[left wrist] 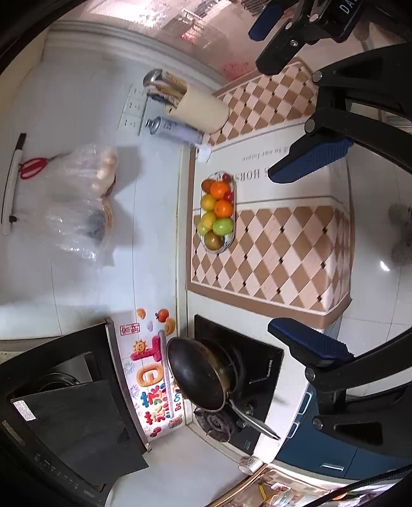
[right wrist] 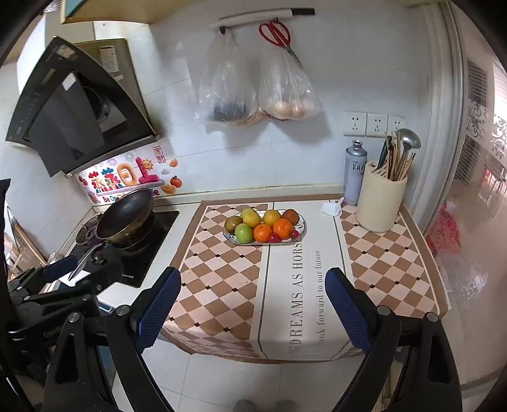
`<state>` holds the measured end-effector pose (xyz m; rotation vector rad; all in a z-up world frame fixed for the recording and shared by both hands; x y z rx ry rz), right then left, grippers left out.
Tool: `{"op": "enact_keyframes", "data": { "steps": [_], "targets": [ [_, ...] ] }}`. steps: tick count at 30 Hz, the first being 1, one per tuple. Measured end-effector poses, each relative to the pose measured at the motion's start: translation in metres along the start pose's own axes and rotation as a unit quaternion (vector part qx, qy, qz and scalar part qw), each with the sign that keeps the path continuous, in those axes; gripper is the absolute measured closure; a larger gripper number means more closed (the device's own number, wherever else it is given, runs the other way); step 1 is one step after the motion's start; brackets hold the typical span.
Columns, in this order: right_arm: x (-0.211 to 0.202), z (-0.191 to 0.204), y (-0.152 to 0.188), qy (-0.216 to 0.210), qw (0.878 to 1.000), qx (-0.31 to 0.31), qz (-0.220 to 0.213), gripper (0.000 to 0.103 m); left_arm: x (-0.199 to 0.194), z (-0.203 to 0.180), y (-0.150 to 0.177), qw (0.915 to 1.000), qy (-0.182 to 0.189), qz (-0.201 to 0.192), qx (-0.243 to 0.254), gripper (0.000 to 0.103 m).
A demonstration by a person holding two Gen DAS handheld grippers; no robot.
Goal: Organize fruits
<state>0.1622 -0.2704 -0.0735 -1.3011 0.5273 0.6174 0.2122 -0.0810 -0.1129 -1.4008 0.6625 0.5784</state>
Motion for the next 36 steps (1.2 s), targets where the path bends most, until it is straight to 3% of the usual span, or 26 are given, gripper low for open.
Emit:
{"op": "enact_keyframes", "data": {
  "steps": [16, 36],
  "targets": [
    [0.099, -0.009, -0.012, 0.012, 0.998, 0.003, 0.059, 0.008, 0.069, 0.006, -0.013, 0.9993, -0.018, 0.033, 0.0, 0.016],
    [0.107, -0.015, -0.017, 0.023, 0.998, -0.001, 0.056, 0.007, 0.082, 0.001, -0.02, 0.9994, -0.014, 0.032, -0.001, 0.014]
  ]
}}
Point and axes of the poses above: each gripper's, at about its wrist camera, not at the fingertips, and x roughly the way its jaws point, z to its left, y to its underside, the point moved 8 cm from there along x, roughly the way its jaws point, and after that the axes turned 3 degrees about x, right-handed, at the moved point
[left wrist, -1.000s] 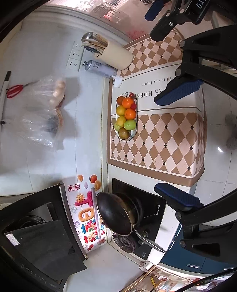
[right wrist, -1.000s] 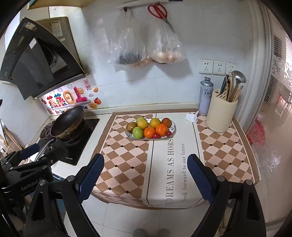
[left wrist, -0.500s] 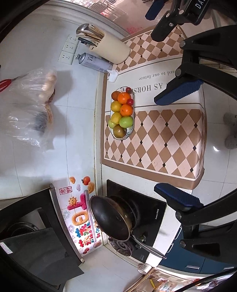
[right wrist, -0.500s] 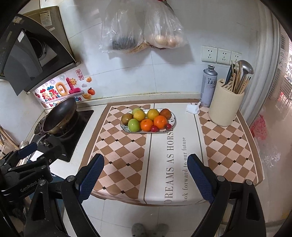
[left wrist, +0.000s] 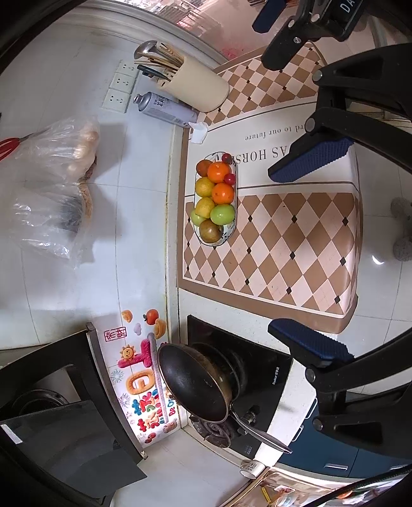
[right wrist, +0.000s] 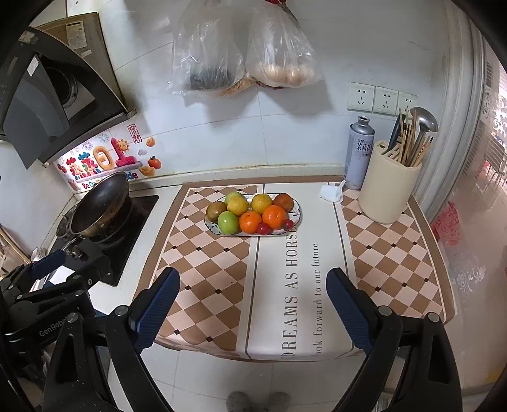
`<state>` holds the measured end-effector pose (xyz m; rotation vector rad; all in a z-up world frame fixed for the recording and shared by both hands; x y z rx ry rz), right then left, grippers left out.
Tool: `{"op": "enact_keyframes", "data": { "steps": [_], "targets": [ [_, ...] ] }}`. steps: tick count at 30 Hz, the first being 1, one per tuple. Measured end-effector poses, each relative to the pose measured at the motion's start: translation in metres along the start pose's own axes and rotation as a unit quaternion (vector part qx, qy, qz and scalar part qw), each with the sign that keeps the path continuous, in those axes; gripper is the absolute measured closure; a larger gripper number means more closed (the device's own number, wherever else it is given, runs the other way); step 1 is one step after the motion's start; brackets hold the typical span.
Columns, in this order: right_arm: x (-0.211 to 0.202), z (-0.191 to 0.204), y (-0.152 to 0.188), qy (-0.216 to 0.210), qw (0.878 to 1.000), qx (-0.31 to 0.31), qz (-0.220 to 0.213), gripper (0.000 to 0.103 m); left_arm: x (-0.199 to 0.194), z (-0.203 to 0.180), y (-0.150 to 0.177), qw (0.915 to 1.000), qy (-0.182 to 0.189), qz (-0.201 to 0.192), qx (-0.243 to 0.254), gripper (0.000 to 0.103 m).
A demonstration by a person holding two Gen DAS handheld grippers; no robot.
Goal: Organize fruits
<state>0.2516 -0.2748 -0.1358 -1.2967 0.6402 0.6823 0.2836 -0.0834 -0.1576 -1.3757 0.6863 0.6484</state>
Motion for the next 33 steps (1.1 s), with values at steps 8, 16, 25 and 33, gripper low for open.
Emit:
{"op": "enact_keyframes", "data": {
  "steps": [8, 16, 25, 33],
  "targets": [
    [0.0005, 0.0016, -0.0017, -0.004, 1.0, 0.005, -0.002, 0.007, -0.004, -0.001, -0.0041, 1.0, 0.0, -0.007, 0.001, 0.013],
    [0.0037, -0.0002, 0.0011, -0.001, 1.0, 0.004, 0.006, 0.007, -0.0059, -0.001, -0.0044, 1.0, 0.002, -0.007, -0.001, 0.013],
    [0.006, -0.0008, 0.0049, 0.0, 1.0, 0.003, 0.009, 0.007, -0.0068, -0.0009, 0.0, 1.0, 0.001, -0.005, 0.001, 0.013],
    [0.0052, -0.0007, 0.0052, 0.001, 1.0, 0.003, 0.009, 0.007, -0.008, 0.0003, 0.0017, 1.0, 0.0, -0.009, 0.003, 0.013]
  ]
}}
Point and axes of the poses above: each gripper's, at about its wrist camera, not at the fingertips, and x roughly the way its jaws point, z to its left, y to its underside, the point moved 8 cm from there along x, roughly the way its jaws point, and after that the axes turned 3 degrees about x, right-handed, at the moved point
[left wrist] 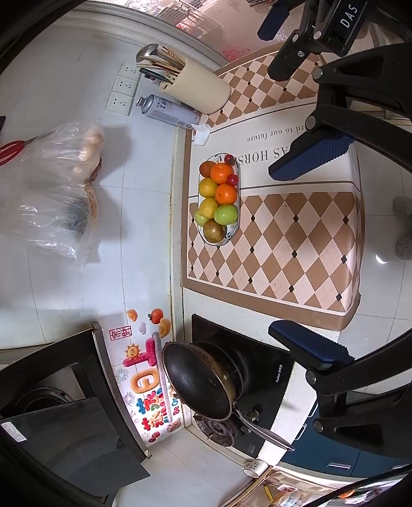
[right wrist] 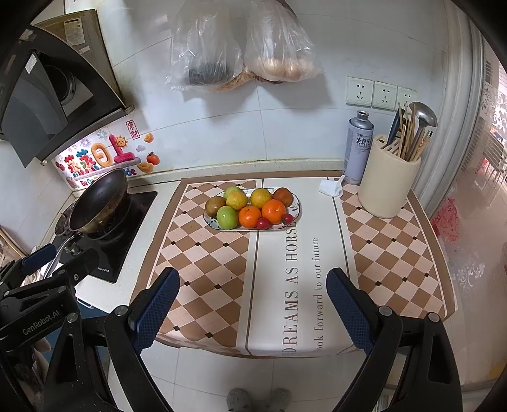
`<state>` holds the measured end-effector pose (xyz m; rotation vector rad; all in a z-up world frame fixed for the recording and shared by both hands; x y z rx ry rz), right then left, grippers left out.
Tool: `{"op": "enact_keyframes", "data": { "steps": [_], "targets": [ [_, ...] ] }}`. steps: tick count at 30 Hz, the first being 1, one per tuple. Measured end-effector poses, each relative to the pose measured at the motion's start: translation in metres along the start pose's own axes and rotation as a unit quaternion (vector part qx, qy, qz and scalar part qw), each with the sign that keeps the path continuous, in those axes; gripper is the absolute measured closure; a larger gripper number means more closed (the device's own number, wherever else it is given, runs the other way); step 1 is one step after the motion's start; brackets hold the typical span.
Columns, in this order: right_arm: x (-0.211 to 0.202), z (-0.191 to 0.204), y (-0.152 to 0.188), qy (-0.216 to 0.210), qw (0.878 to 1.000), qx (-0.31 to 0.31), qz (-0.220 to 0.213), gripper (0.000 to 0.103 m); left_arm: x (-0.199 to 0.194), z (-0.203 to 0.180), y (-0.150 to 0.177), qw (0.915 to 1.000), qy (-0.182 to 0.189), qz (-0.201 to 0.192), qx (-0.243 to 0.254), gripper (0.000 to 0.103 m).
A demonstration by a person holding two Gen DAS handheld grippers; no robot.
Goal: Organize fruits
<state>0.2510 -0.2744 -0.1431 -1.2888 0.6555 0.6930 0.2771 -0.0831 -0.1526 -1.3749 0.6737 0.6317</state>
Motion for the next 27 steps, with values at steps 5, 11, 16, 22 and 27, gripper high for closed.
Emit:
{"op": "enact_keyframes", "data": {
  "steps": [5, 11, 16, 22, 27],
  "targets": [
    [-0.004, -0.001, -0.001, 0.002, 1.0, -0.002, -0.003, 0.007, -0.001, 0.0, 0.001, 1.0, 0.001, -0.001, 0.0, 0.013],
    [-0.007, -0.002, -0.002, 0.006, 1.0, -0.006, -0.005, 0.007, -0.005, -0.001, -0.001, 1.0, 0.0, -0.003, 0.001, 0.013],
    [-0.008, -0.002, -0.002, 0.008, 1.0, -0.008, -0.007, 0.007, -0.007, -0.002, -0.002, 1.0, -0.001, -0.005, 0.006, 0.013],
    [-0.011, -0.001, -0.007, 0.01, 1.0, -0.015, -0.013, 0.007, -0.009, -0.001, -0.003, 0.9999, -0.009, -0.01, 0.007, 0.013],
    [-0.012, 0.0, -0.01, 0.012, 1.0, -0.022, -0.015, 0.007, -0.008, 0.0, -0.004, 0.9999, -0.013, -0.009, 0.005, 0.013]
  ]
}}
Point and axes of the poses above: each gripper's, at about its wrist camera, not at the fingertips, and x roughly the way its jaws point, z to its left, y to its underside, the point moved 8 cm from there along x, roughly the way its jaws point, and after that the axes turned 3 degrees about x, right-handed, at the moved point
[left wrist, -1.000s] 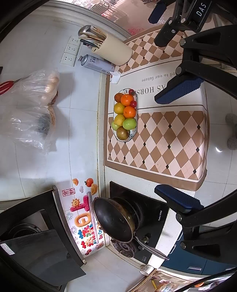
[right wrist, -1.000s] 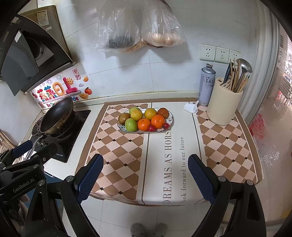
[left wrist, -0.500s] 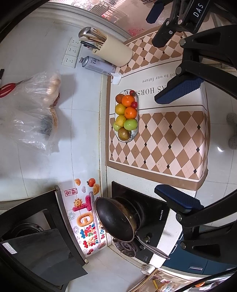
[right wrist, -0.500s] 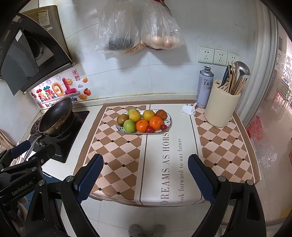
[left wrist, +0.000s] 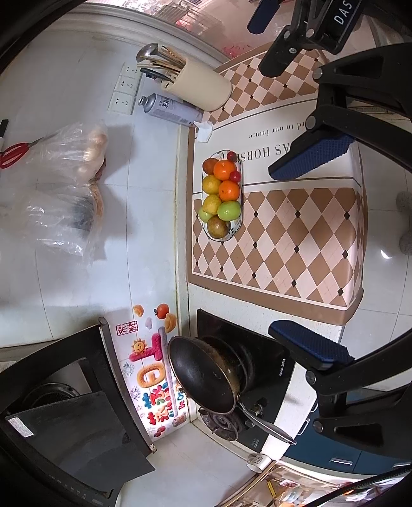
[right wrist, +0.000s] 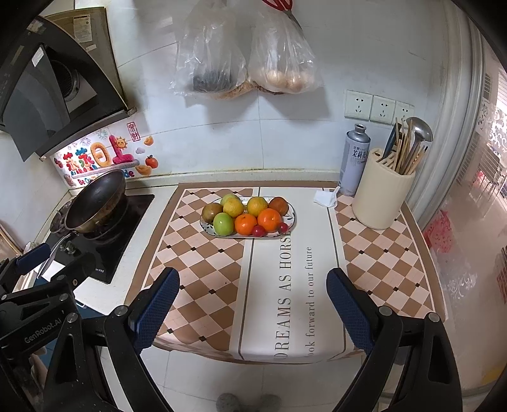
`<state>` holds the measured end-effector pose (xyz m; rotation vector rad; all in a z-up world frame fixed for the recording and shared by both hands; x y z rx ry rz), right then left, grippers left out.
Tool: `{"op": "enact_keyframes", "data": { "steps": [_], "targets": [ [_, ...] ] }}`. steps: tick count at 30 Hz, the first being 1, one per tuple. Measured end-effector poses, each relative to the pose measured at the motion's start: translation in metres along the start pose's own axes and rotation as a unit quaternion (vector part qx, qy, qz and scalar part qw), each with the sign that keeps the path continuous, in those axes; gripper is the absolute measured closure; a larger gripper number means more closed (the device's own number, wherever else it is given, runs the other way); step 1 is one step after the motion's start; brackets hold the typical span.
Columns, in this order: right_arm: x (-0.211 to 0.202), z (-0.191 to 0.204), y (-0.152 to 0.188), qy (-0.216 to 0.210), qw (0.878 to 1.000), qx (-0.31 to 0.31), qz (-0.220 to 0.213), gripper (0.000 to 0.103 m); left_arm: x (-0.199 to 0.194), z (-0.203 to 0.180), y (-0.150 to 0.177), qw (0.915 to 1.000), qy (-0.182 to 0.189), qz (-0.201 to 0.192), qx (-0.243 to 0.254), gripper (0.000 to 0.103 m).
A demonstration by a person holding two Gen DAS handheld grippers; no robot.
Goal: Organize fruits
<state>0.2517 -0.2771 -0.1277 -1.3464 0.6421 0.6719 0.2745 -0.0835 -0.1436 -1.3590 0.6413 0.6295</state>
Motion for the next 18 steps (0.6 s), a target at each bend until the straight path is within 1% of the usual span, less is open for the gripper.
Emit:
{"op": "enact_keyframes", "data": {
  "steps": [18],
  "targets": [
    [0.0012, 0.0041, 0.0005, 0.002, 1.0, -0.004, 0.0, 0.007, -0.0028, 0.0025, -0.0035, 1.0, -0.004, -0.008, -0.004, 0.013]
  ]
}}
Point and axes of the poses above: each gripper's, at about its wrist camera, not at the fingertips, and x roughly the way its jaws point, z to its left, y to its underside, the point moved 8 cm from there along x, roughly the way its jaws point, and after that the axes turned 3 degrees about x, right-handed, at the moved point
